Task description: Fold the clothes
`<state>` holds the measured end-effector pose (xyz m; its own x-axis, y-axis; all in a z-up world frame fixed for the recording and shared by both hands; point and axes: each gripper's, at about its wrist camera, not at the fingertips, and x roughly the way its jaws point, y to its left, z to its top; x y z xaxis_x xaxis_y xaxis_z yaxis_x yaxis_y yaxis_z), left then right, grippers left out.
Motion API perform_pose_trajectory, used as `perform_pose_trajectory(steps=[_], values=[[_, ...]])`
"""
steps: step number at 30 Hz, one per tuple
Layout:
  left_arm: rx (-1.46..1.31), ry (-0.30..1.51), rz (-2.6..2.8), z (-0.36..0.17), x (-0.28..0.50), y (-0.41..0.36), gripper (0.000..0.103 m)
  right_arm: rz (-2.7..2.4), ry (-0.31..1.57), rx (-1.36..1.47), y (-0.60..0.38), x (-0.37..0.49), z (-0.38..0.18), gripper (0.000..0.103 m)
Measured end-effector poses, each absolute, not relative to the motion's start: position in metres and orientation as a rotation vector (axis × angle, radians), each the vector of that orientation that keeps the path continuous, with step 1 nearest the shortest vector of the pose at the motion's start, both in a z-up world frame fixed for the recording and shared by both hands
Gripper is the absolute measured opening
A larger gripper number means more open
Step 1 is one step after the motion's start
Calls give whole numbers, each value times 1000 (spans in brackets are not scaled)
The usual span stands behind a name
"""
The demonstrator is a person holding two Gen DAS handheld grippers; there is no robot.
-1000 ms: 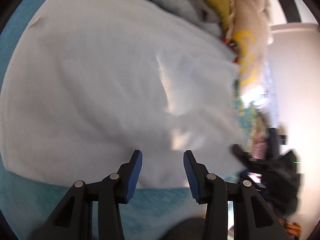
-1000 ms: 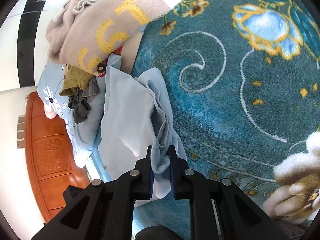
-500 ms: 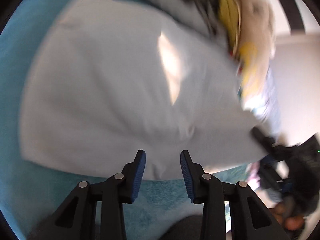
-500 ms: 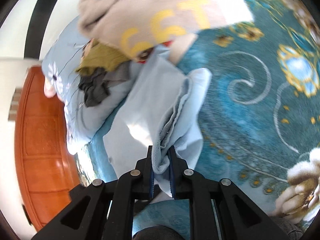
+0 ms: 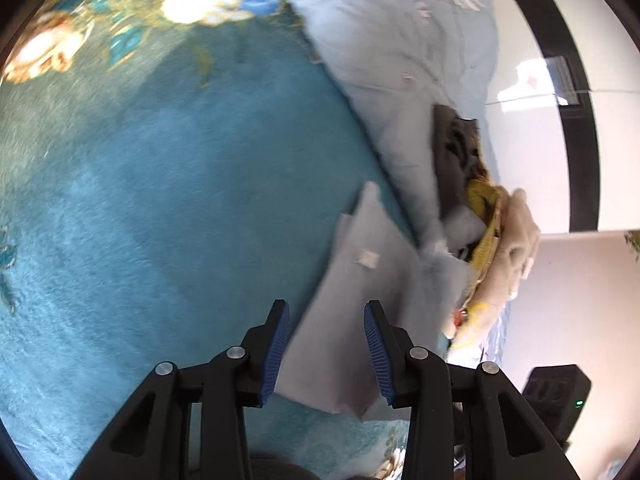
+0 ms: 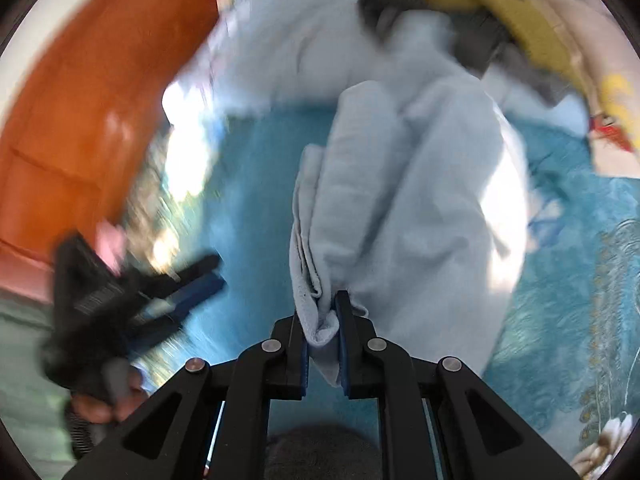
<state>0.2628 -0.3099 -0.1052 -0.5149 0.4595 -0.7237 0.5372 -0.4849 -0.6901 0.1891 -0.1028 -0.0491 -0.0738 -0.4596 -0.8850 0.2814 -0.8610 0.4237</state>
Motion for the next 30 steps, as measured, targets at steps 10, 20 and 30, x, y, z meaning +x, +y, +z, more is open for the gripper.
perform_pose_trajectory(steps=[10,20,30], values=[[1634,1596,-2165,-134,247,-276,45,-1738,-265,1786,-122,205,-78,42],[1747,1440,-2431,-119,223,-232,49,-1968,-594,1835,0,198,-66,42],[1847,1396,-2590,-123,139,-206,47,-1999,-728,1853,36,187,-75,42]])
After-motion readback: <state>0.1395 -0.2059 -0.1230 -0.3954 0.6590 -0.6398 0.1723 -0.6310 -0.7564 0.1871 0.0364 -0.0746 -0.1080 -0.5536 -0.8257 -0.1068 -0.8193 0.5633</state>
